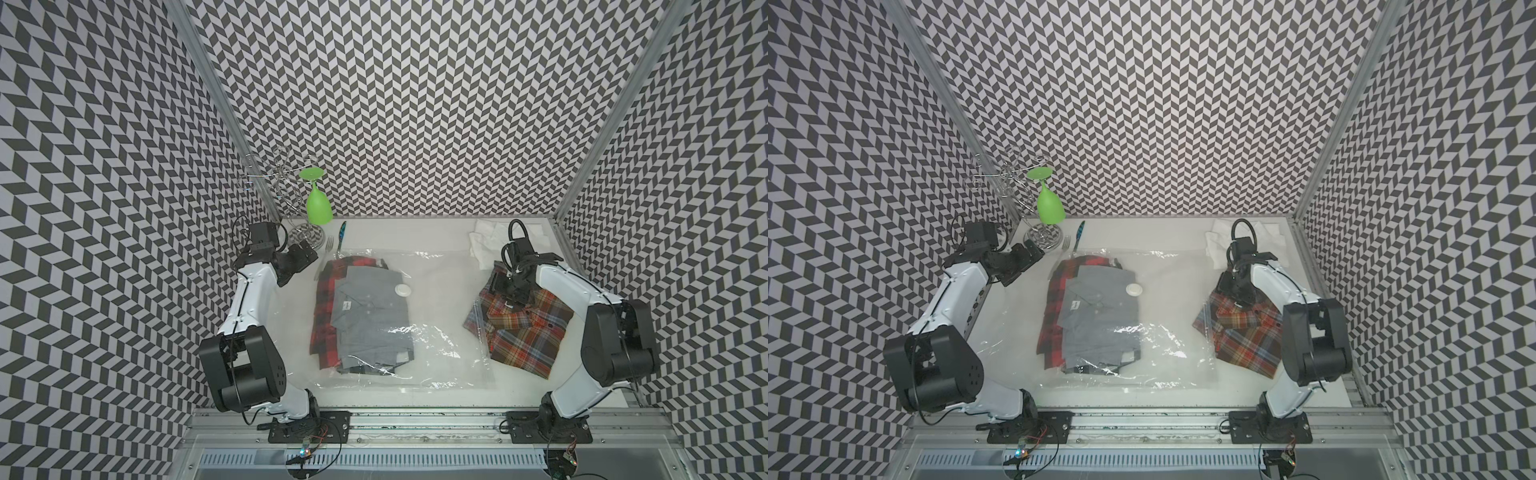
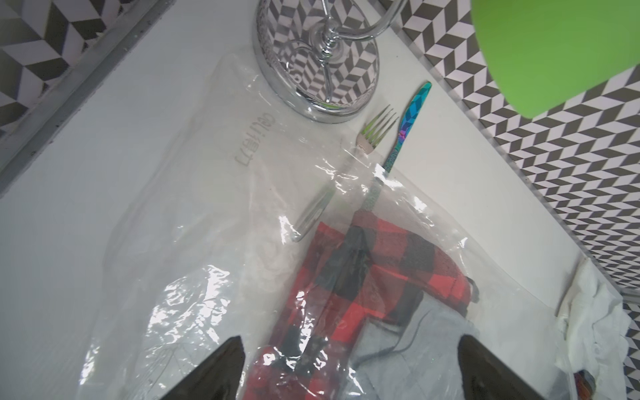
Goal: Take the shirt out of the vacuum bag
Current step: Pick up the shirt from the center of the board.
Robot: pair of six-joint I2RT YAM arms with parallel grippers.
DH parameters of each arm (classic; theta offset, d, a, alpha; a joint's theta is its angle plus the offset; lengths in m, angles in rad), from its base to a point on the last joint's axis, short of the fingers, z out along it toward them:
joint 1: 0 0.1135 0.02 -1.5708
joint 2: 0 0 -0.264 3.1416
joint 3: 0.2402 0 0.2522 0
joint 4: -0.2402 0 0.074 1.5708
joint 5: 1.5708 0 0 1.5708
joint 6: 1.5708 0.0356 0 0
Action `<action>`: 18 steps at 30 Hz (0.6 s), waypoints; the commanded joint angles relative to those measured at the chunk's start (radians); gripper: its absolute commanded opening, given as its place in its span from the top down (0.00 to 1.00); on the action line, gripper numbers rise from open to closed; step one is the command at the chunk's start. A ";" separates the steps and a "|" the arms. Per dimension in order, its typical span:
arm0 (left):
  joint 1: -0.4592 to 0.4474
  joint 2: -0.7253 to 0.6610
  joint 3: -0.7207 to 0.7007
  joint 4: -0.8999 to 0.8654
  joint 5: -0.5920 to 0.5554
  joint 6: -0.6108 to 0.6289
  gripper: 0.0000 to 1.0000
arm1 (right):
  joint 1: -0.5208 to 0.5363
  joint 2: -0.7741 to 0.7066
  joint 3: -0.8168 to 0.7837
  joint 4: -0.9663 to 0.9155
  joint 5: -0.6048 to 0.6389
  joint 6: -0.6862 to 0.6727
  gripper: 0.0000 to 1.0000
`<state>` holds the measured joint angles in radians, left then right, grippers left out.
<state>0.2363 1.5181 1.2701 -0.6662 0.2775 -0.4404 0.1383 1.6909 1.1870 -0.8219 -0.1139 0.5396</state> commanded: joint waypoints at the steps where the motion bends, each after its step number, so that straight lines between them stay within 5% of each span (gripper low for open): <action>1: -0.006 -0.010 -0.024 0.023 0.040 0.000 0.03 | 0.000 0.052 0.063 0.016 0.074 0.038 0.32; 18: -0.007 -0.023 -0.098 0.064 0.085 0.005 0.06 | 0.032 0.306 0.218 -0.074 0.180 0.027 0.33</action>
<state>0.2302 1.5177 1.1835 -0.6346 0.3416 -0.4404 0.1589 1.9480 1.3907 -0.8642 0.0193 0.5602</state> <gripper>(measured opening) 0.941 0.670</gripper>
